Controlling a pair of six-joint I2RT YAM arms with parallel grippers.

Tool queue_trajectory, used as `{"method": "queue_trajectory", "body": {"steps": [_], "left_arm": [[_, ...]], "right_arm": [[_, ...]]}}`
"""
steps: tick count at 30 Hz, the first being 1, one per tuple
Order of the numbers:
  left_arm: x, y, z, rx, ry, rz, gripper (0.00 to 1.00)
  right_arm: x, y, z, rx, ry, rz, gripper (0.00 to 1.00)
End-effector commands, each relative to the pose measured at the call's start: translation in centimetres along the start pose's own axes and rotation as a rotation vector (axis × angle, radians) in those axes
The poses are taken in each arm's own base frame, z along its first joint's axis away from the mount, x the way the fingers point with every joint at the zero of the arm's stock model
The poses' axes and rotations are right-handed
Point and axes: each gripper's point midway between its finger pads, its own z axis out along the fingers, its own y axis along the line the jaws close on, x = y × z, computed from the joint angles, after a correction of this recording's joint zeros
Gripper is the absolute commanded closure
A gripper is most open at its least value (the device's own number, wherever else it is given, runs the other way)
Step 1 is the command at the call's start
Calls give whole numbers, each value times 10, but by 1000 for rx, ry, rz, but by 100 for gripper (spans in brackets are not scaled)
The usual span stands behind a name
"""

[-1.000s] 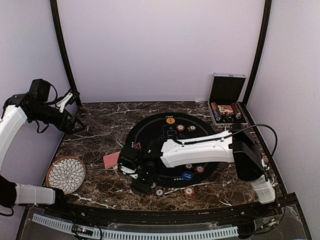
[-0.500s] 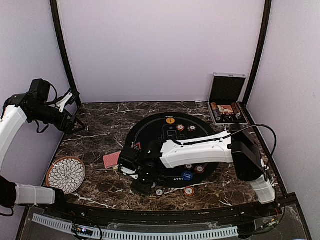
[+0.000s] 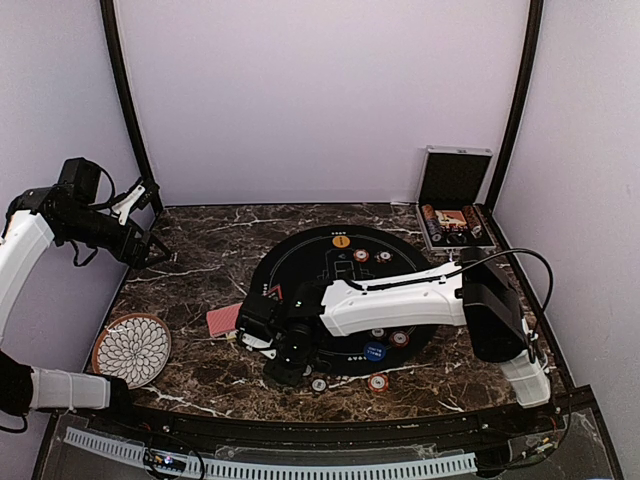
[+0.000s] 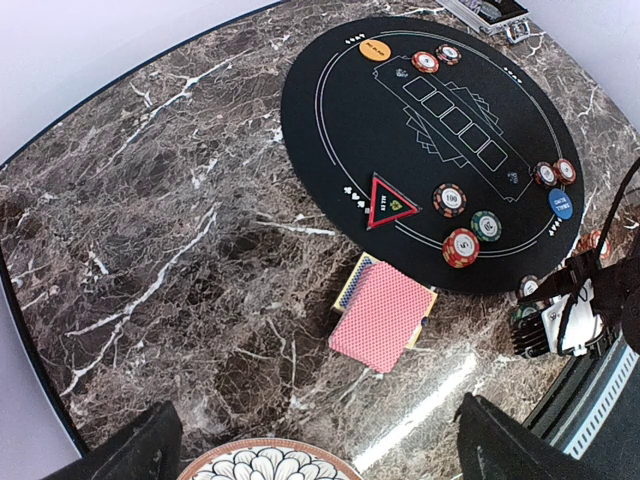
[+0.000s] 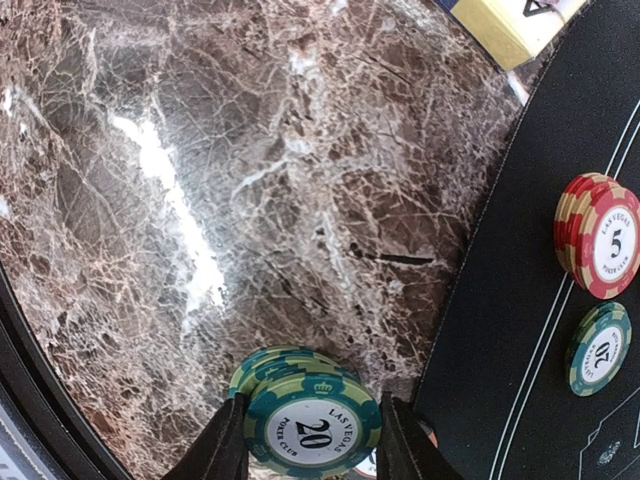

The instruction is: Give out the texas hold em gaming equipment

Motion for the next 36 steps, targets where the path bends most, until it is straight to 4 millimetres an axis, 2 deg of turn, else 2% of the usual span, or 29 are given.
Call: {"method": "queue_trajectory", "body": {"steps": [1,10,18,28,31,36], "left_arm": [[1,-3,-4,3,-3,11,1],[1,-3,-4,5,-4,10,1],[2,-3,-4,4,-1,10,1],[2,-3,-4,2,-2,11,1],[2,-3,-4,1,0,11,1],[2,-3,-4,1,-3,11,1]], "right_arm": [[-7,-1,-7,-6,-22,8,67],[-14,5,-23,-42,-52,18,74],[-15,10,-34,-51,-65,17,75],[-23,7,-49,-32,-90,22,78],[-20,7,-45,-32,-80,21,78],[-11,4,-26,-16,-53,23,78]]}}
